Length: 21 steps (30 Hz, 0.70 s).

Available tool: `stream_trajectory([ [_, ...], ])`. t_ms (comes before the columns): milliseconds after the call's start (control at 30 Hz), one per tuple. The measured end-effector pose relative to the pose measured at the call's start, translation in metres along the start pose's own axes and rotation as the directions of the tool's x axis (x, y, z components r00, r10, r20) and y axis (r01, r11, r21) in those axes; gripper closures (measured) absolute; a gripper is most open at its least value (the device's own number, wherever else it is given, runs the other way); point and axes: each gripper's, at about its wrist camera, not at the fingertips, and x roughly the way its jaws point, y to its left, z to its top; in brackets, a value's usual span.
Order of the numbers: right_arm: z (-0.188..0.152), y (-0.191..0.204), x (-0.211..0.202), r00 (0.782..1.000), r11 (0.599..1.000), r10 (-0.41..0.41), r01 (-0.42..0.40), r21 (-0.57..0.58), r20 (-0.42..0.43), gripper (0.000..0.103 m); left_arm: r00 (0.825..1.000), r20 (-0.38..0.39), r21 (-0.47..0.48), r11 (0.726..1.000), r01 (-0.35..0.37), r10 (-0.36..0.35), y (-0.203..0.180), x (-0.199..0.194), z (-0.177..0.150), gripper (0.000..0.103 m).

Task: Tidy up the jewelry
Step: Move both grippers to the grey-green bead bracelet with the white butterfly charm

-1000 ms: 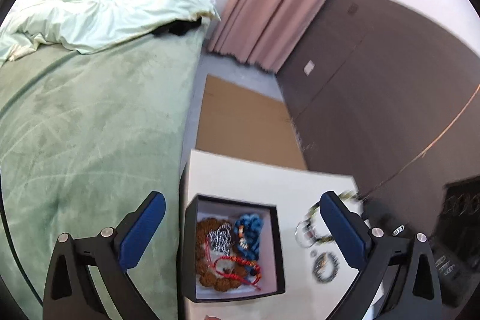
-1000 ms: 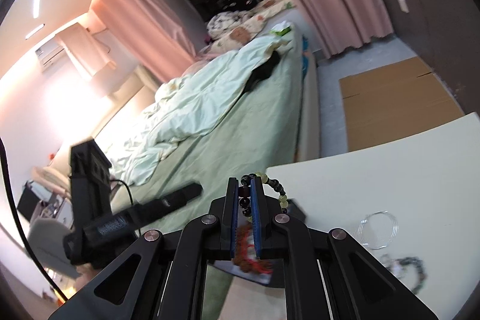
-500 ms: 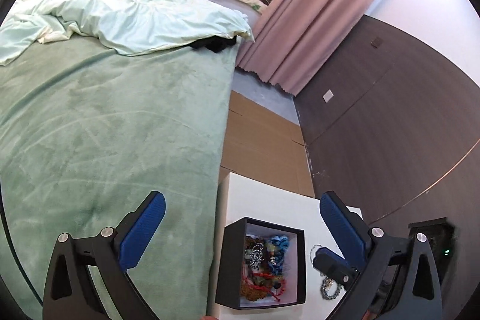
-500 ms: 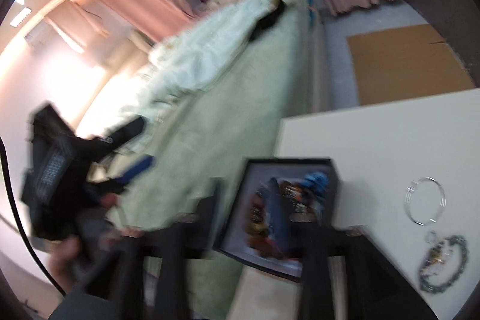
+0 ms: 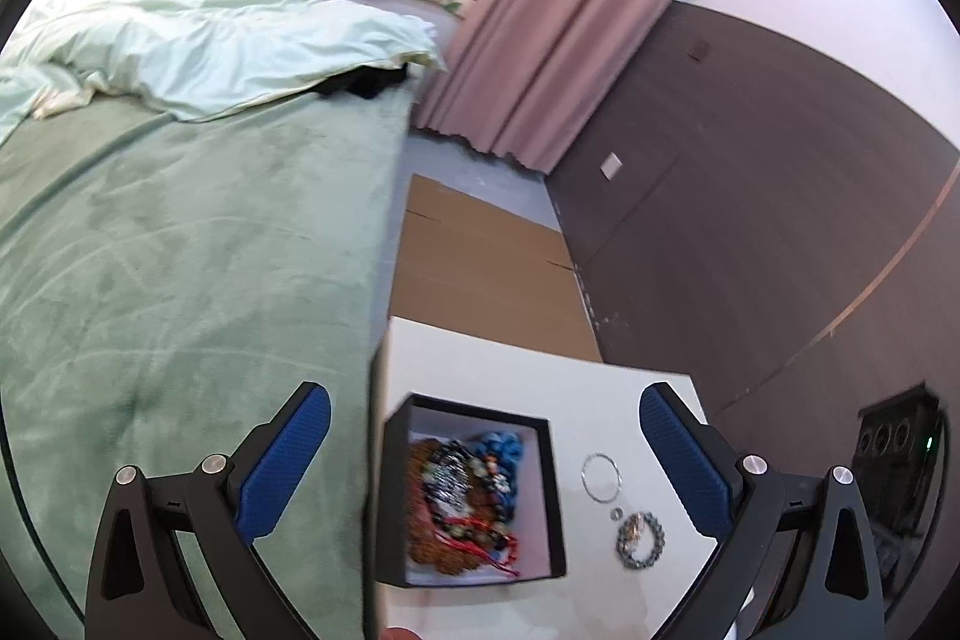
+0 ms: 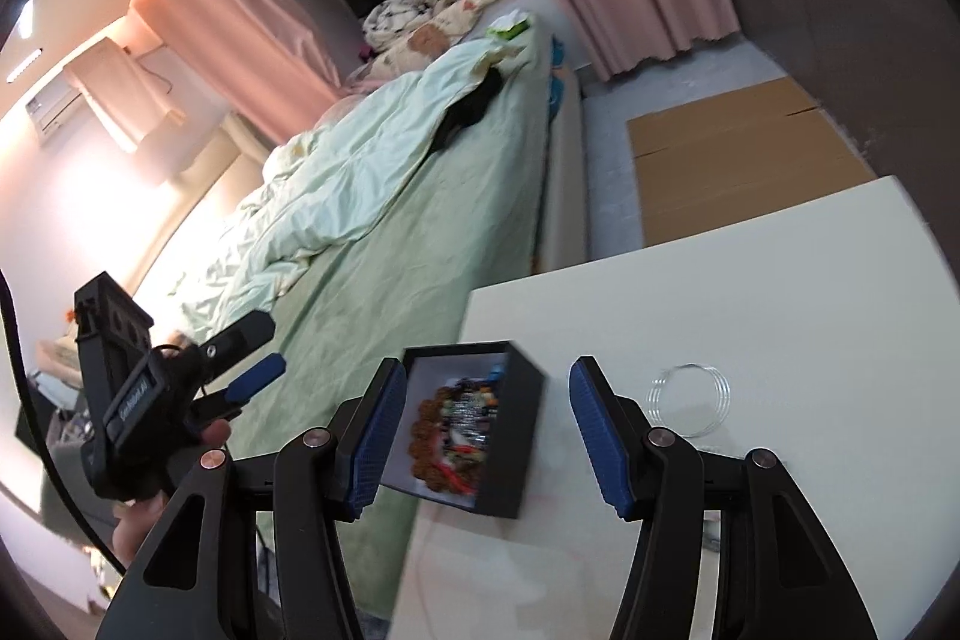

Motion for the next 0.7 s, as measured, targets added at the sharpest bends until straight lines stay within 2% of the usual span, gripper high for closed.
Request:
stream_trajectory([
  [167,-0.002,-0.027,-0.022,0.998,0.997,-0.057,0.057,0.054,-0.008,0.045,0.999,-0.038,0.059,0.998,0.022,-0.02,-0.025,0.006,-0.013,0.0],
  [233,-0.003,-0.037,-0.026,0.997,0.994,-0.067,0.069,0.083,-0.029,0.041,0.998,-0.054,0.087,0.996,0.026,-0.022,-0.034,0.009,-0.018,0.0],
  [300,-0.006,-0.049,-0.031,0.994,0.989,-0.094,0.1,0.113,-0.052,0.011,0.998,-0.066,0.124,0.992,0.033,-0.025,-0.046,0.012,-0.025,0.0],
  [533,-0.014,-0.077,-0.04,0.978,0.969,-0.181,0.195,0.154,-0.098,0.009,0.993,-0.117,0.224,0.974,0.033,-0.007,-0.079,0.025,-0.046,0.0],
  [700,-0.019,-0.099,-0.046,0.97,0.955,-0.203,0.227,0.193,-0.136,0.009,0.987,-0.161,0.284,0.958,0.047,-0.001,-0.102,0.039,-0.064,0.003],
])
